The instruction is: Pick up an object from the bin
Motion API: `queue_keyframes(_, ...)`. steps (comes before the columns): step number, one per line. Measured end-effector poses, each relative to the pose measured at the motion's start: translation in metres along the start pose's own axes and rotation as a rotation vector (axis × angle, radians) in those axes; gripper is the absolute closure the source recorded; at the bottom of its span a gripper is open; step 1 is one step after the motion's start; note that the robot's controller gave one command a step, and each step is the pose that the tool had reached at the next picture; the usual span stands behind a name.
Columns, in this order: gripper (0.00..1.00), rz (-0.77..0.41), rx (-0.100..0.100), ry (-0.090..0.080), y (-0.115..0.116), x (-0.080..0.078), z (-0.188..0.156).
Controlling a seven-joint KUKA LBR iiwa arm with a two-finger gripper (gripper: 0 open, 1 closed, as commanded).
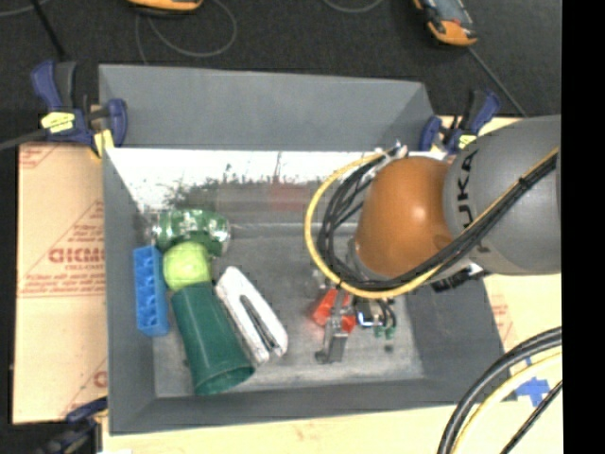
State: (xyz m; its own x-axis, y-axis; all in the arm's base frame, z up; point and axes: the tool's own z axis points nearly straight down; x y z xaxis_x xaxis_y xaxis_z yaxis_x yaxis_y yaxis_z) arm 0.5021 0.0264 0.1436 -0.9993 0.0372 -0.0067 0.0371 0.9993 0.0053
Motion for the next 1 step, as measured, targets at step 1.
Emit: queue_keyframes(1,0.00,0.014,0.006,-0.001,-0.0508,-0.0082,0.0471)
